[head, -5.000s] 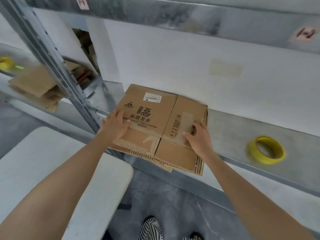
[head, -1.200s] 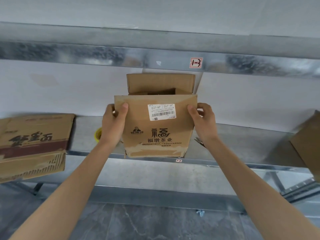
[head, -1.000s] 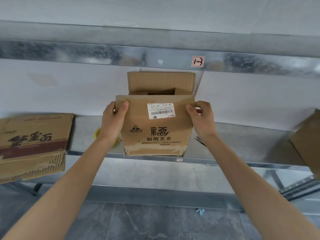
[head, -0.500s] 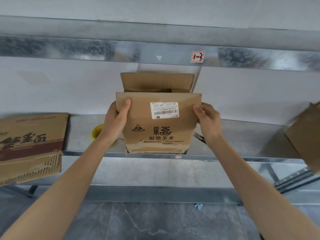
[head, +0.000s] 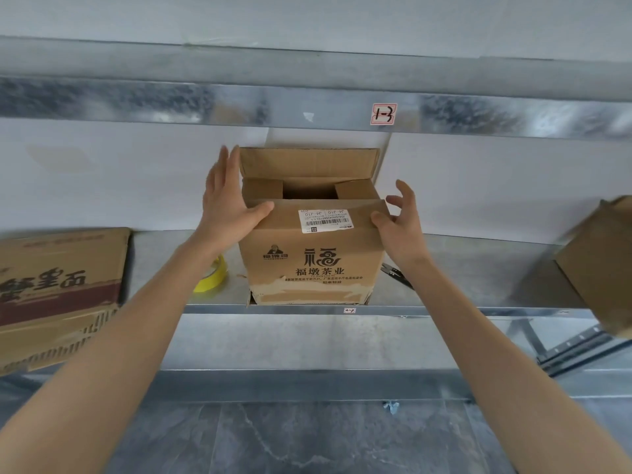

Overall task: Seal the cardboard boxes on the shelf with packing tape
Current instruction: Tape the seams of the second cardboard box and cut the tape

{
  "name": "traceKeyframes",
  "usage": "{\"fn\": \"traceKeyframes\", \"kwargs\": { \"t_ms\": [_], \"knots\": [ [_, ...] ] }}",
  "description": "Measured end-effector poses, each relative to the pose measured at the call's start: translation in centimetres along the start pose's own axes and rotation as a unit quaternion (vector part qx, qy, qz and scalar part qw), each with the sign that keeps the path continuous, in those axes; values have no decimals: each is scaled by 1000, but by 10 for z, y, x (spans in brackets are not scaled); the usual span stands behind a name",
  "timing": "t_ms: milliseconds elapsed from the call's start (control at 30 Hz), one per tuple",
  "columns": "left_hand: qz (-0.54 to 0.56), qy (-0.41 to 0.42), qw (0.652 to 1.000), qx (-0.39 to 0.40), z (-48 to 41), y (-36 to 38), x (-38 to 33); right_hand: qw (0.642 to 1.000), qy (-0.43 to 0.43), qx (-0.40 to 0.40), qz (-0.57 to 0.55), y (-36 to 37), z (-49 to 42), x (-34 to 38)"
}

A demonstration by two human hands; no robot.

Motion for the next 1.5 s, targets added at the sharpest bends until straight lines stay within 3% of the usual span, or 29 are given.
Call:
{"fn": "traceKeyframes", "kwargs": {
  "t_ms": [200, 333, 400, 500, 567, 700, 800, 900, 1033, 1133, 1233, 1333, 1500],
  "knots": [
    [-134, 62, 989, 25, -15, -5, 0, 1000, -13, 3, 0, 0, 0, -4],
    [-14, -19, 997, 78, -4, -1, 11, 999, -26, 14, 29, 0, 2, -1],
    [11, -43, 995, 92, -1, 1, 13, 990, -56, 17, 130, -1, 4, 4],
    [19, -50, 994, 91, 0, 0, 11, 914, -153, 24, 376, -1, -1, 20],
    [21, -47, 996, 78, -1, 0, 8, 874, -201, 63, 438, 7, -6, 34],
    [17, -37, 997, 59, -4, 0, 7, 836, -263, 138, 462, 45, -16, 57],
    [28, -27, 998, 52, -4, 1, 8, 819, -287, 150, 473, 67, -22, 66],
    [104, -34, 994, 24, 0, 1, 14, 830, -291, 151, 452, 73, -27, 63],
    [200, -117, 971, -55, 13, -4, 46, 837, -297, 149, 436, 73, -29, 56],
    [99, -195, 975, -23, 22, -3, 85, 838, -296, 151, 433, 73, -30, 55],
    [-18, -278, 958, 63, 35, -2, 119, 839, -297, 148, 432, 74, -31, 52],
    [-181, -253, 936, 167, 53, -2, 150, 842, -298, 145, 425, 75, -32, 51],
    [-296, -168, 928, 150, 61, -2, 176, 846, -297, 142, 420, 76, -34, 49]
  ]
}}
Point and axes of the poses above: each hand's wrist, its own z-axis away from the middle knuckle, its own y-axis out of the palm, x = y × z, the point moved 1 cm from there along -z, towards the middle knuckle, and after that the axes turned 12 degrees about z, right-handed, at the moved point
